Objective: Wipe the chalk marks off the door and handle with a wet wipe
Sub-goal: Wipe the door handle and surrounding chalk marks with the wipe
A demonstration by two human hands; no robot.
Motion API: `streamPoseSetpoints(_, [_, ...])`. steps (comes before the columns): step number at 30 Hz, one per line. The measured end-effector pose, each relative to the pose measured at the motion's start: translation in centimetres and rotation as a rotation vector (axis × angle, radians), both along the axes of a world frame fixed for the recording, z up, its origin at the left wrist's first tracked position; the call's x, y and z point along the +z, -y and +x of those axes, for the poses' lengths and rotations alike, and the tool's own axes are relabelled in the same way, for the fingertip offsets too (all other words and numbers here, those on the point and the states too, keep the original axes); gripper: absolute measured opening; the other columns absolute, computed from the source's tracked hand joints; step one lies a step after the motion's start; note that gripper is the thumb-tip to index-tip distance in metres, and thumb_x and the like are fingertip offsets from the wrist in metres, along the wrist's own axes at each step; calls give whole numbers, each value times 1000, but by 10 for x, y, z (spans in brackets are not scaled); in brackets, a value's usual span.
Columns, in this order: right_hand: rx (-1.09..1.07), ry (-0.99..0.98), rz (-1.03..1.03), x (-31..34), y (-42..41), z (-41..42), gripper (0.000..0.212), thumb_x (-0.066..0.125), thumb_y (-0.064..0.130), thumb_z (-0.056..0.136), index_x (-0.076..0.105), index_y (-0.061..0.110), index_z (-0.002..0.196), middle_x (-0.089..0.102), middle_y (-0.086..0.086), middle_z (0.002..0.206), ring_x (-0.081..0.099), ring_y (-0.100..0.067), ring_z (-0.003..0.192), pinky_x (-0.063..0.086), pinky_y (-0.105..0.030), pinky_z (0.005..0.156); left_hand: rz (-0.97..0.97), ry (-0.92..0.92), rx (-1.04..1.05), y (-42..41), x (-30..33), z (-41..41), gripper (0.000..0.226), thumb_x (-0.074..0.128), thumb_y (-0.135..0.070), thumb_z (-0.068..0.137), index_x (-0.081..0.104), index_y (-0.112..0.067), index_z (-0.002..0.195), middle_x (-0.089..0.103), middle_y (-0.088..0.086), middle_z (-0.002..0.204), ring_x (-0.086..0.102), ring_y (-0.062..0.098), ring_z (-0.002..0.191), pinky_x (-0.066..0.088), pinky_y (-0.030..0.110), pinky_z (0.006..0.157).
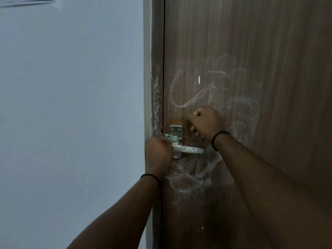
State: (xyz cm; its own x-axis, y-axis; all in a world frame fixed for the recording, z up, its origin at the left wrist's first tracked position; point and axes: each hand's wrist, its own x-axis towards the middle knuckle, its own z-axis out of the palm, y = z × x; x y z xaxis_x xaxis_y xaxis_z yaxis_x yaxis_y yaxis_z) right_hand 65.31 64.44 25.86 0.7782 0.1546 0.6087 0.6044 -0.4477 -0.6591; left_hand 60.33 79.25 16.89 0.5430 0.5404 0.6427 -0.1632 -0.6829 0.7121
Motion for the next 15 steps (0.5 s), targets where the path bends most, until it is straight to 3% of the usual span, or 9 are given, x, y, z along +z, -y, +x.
streamPoseSetpoints(3, [14,26,-9,-1,2,2,26,59,33,86,62,16,65,69,2,54,62,-14,40,44,-21,39,-58,30,-30,1,10,-2,18,69,-17,87,67,-25,71,61,-15,66,57,-1,61,31,7,48])
streamPoseSetpoints(7, [78,40,18,-9,8,8,24,60,33,87,60,18,68,68,-3,54,59,-20,35,42,-21,36,-115,124,-94,5,22,-3,12,70,-20,88,68,-23,77,67,-11,74,62,1,70,38,17,56])
streamPoseSetpoints(10, [107,52,73,-15,6,12,23,60,31,86,57,17,68,67,-5,52,56,-21,33,39,-21,34,-158,104,-107,7,9,-6,17,69,-12,89,71,-19,73,65,-12,71,60,0,67,37,6,51])
streamPoseSetpoints(12, [125,49,103,-16,5,14,23,59,30,85,57,15,68,66,-7,51,55,-20,31,35,-18,32,-195,70,-106,10,-10,-12,19,65,-6,89,72,-13,74,65,-8,69,60,4,66,39,6,52])
streamPoseSetpoints(15, [142,35,99,-14,6,15,24,59,31,85,59,13,68,66,-7,50,55,-21,30,32,-16,31,-242,29,-106,15,-26,-18,16,64,-4,90,74,-7,78,70,4,75,65,16,73,49,24,64])
